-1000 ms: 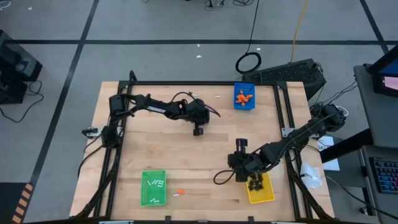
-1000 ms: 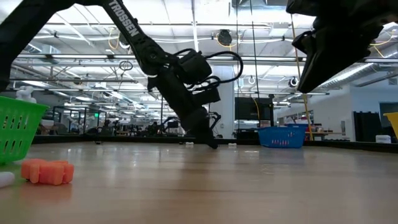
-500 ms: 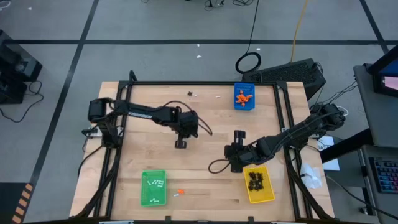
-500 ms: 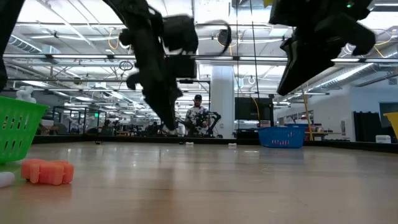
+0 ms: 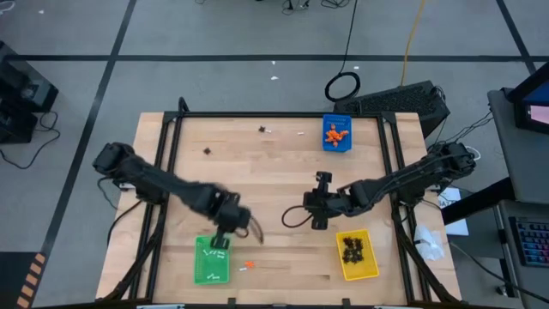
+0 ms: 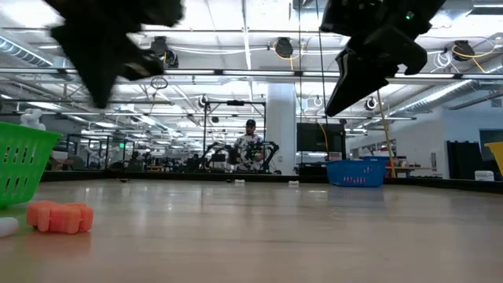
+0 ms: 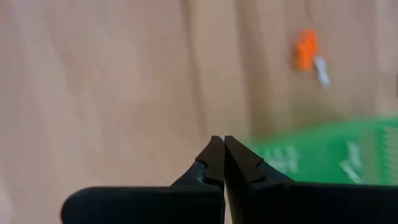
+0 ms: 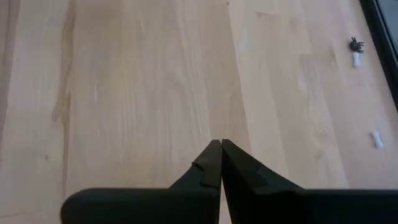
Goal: Sort Halloween decoration
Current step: Put the white bone toy into the green bin, then put the black spider toy into the yellow bin
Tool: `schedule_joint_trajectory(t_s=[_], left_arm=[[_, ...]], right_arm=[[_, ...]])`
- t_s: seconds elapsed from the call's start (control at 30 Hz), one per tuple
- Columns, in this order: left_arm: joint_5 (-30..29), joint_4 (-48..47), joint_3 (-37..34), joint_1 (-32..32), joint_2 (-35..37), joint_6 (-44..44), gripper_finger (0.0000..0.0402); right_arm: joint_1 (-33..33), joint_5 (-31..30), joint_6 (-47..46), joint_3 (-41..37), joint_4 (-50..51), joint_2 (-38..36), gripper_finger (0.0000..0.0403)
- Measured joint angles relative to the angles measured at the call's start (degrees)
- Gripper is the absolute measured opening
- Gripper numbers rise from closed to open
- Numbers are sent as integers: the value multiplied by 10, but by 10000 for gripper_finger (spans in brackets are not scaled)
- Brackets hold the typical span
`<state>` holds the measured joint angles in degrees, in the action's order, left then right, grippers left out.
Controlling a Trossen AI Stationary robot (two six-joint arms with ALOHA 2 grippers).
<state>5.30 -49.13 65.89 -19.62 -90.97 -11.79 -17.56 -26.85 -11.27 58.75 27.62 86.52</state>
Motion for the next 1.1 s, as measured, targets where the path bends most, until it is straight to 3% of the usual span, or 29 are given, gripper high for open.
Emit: schedule_joint_trajectory(t_s=[0.3, 0.57, 0.77, 0.9, 1.1], left_arm=[[8, -62, -2, -139, 2, -211, 0], [0, 39, -82, -183, 2, -305, 0], [-7, 83, -109, -179, 2, -312, 0], [-12, 32, -64, -179, 8, -282, 0], [-74, -91, 22, -155, 13, -212, 0]], right_arm=[[11, 16, 2, 0, 0, 0, 0], [22, 16, 5, 0, 0, 0, 0], [34, 16, 18, 0, -6, 0, 0], [46, 16, 33, 0, -28, 0, 0], [53, 16, 39, 0, -39, 0, 0]])
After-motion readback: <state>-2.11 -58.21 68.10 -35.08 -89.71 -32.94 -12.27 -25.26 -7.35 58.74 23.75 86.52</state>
